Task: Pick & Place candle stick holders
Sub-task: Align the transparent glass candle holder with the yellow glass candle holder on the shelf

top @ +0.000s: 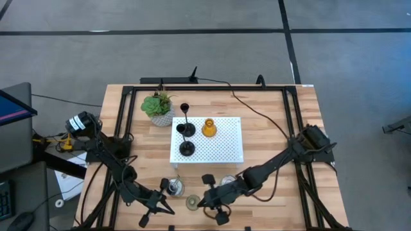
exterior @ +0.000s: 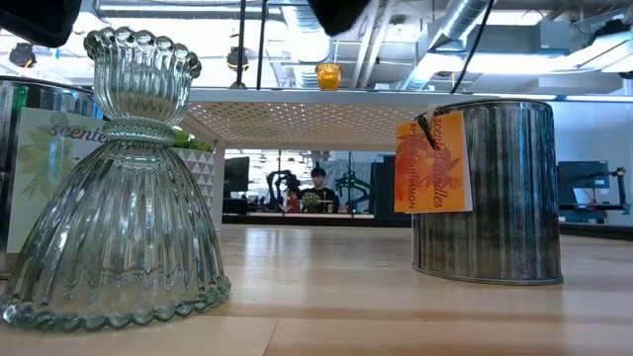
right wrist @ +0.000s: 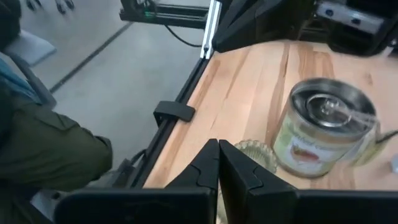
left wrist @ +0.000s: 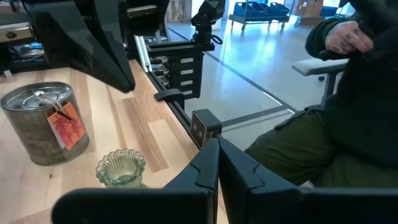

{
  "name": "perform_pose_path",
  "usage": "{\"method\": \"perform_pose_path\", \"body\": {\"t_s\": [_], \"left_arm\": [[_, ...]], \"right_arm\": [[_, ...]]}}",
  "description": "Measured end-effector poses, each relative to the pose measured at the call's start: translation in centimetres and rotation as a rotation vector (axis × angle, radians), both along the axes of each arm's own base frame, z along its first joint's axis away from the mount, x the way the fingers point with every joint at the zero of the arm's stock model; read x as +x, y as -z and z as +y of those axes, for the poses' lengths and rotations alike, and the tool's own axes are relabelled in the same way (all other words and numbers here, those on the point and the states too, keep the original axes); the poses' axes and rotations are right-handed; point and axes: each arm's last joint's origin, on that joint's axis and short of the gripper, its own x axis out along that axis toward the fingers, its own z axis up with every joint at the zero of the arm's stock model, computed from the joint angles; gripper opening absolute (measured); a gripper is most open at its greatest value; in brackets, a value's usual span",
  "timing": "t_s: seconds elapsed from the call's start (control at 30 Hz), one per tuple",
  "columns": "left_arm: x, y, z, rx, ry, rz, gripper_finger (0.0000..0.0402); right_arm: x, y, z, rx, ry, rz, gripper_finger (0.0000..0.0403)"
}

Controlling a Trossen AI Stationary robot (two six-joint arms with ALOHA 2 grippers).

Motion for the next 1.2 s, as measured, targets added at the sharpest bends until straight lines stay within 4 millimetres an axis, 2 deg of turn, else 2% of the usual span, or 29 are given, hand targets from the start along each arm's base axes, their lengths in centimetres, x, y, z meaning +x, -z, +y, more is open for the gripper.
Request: {"method": "perform_pose_path", "body": {"t_s": [0.23, 0.47, 0.57, 0.7, 0.87, 1.03, 1.2], "left_arm": [[0.0, 0.0, 0.0, 0.000, 0.000, 0.000, 0.0008], [0.0, 0.0, 0.0, 0.003, 0.000, -0.002, 0.0008], [0.1, 0.1, 0.0, -0.009, -0.005, 0.007, 0.0008], [1.1, 1.0, 0.5, -0.054, -0.070, 0.070, 0.0004], [2.9, 2.6, 1.2, -0.057, -0.129, 0.134, 0.0004], [4.0, 2.8, 1.4, -0.086, -0.138, 0.148, 0.0004], [5.0, 2.5, 0.6, -0.085, -0.083, 0.156, 0.0004]], "right_arm": [[0.9, -0.7, 0.6, -0.127, -0.067, -0.026, 0.0000], [1.2, -0.6, 0.0, -0.198, -0.093, -0.034, 0.0000], [1.3, -0.4, -0.5, -0.178, -0.062, 0.003, 0.0000], [1.5, -0.5, -0.9, -0.131, -0.022, 0.025, 0.0000], [1.0, -0.9, -0.4, -0.172, -0.038, 0.006, 0.0000], [0.5, -1.6, -0.1, -0.176, -0.053, -0.003, 0.0000], [0.3, -1.9, -0.2, -0.176, -0.050, -0.003, 0.0000]]}}
